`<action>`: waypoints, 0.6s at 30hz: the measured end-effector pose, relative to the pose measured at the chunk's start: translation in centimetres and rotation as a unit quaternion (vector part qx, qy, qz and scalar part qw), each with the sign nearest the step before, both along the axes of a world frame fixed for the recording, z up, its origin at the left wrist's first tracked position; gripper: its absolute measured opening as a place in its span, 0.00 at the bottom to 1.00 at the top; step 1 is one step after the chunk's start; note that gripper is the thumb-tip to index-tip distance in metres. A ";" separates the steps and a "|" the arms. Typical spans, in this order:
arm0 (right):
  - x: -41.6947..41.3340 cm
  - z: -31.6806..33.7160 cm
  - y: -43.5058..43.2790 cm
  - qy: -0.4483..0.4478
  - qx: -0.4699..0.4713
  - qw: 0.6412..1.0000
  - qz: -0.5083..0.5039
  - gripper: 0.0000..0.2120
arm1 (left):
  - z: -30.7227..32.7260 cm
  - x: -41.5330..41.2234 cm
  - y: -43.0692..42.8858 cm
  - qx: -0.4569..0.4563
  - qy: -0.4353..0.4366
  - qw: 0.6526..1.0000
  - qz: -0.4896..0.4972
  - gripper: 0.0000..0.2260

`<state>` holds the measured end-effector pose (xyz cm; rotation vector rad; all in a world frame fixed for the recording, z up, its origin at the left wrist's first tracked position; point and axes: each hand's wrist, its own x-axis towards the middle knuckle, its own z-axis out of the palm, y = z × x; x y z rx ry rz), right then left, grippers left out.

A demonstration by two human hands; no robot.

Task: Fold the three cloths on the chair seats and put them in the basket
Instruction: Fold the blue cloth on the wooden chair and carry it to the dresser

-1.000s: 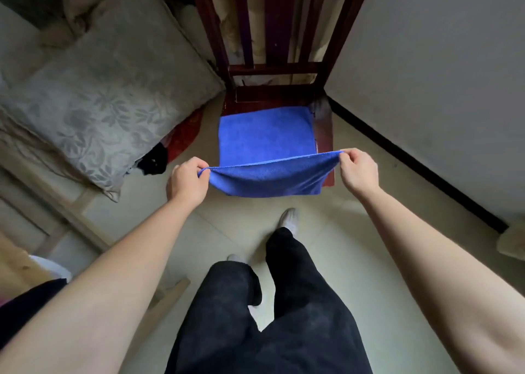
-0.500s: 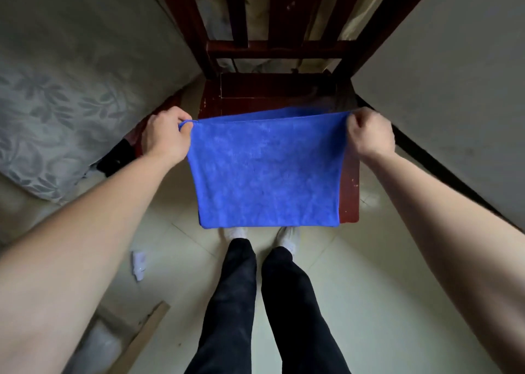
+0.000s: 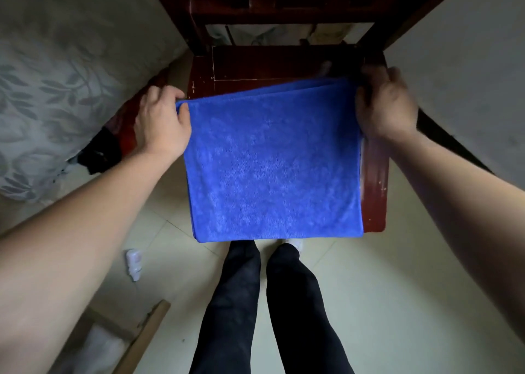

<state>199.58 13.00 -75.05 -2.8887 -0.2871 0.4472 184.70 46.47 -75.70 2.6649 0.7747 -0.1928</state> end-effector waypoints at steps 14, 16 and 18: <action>2.6 2.2 -1.0 0.019 0.007 0.997 0.081 0.15 | 1.6 2.4 -1.6 -0.043 -0.065 0.996 -0.035 0.10; 3.3 2.6 -1.7 0.008 0.010 0.998 0.066 0.15 | 1.7 3.6 -1.7 -0.059 -0.059 0.996 -0.015 0.11; 3.7 3.1 -2.1 -0.009 0.027 0.998 0.051 0.13 | 2.0 4.8 -2.0 -0.061 -0.061 0.996 -0.020 0.11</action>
